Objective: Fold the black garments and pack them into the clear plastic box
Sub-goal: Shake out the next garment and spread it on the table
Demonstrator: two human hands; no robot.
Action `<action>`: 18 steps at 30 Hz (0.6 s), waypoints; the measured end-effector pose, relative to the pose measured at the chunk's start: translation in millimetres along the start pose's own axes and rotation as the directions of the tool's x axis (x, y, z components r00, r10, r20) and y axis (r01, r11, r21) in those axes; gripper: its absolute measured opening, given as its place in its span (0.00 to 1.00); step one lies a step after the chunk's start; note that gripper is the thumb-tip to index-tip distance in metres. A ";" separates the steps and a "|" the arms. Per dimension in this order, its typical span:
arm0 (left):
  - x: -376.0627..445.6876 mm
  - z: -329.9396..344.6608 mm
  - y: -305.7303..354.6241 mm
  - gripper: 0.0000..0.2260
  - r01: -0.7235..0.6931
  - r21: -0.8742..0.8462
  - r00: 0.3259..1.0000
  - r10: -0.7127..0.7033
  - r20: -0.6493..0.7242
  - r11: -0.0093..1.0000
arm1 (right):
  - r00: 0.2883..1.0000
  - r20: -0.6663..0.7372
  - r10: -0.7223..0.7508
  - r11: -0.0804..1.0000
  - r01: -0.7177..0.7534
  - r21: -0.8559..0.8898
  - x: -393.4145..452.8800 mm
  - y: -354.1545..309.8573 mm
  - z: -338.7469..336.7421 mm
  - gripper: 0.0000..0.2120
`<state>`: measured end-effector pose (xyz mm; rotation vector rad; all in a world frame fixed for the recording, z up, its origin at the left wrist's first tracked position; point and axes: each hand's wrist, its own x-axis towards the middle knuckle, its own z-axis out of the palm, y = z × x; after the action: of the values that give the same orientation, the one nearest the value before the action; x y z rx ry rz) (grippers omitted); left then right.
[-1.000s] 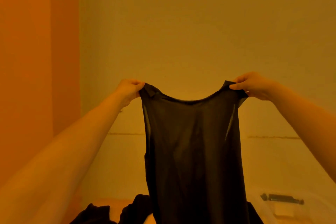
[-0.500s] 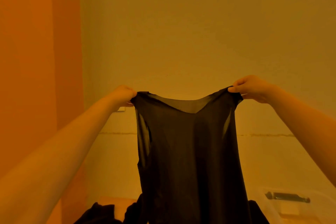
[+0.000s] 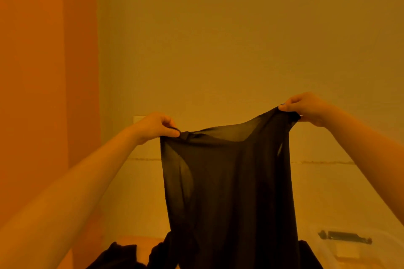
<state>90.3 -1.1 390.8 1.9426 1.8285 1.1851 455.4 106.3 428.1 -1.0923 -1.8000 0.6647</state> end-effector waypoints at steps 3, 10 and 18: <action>-1.1 -9.3 -1.1 0.08 -0.010 0.164 1.000 0.006 0.021 0.986 | 1.000 -0.003 -0.009 1.000 0.009 -0.003 -1.3 0.7 -0.3 0.10; 8.0 -25.7 12.3 0.05 -0.078 0.116 0.973 0.101 -0.208 0.990 | 0.995 0.074 -0.065 0.998 0.066 -0.007 -9.0 -8.8 -1.9 0.07; 19.8 -40.2 33.1 0.07 -0.112 0.153 0.915 0.162 -0.371 0.982 | 0.979 0.197 -0.054 0.997 0.063 -0.041 -18.4 -10.1 -5.7 0.11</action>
<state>85.6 -3.9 446.3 2.0522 2.0224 1.6275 460.2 85.3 430.9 -1.0301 -2.0173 0.7185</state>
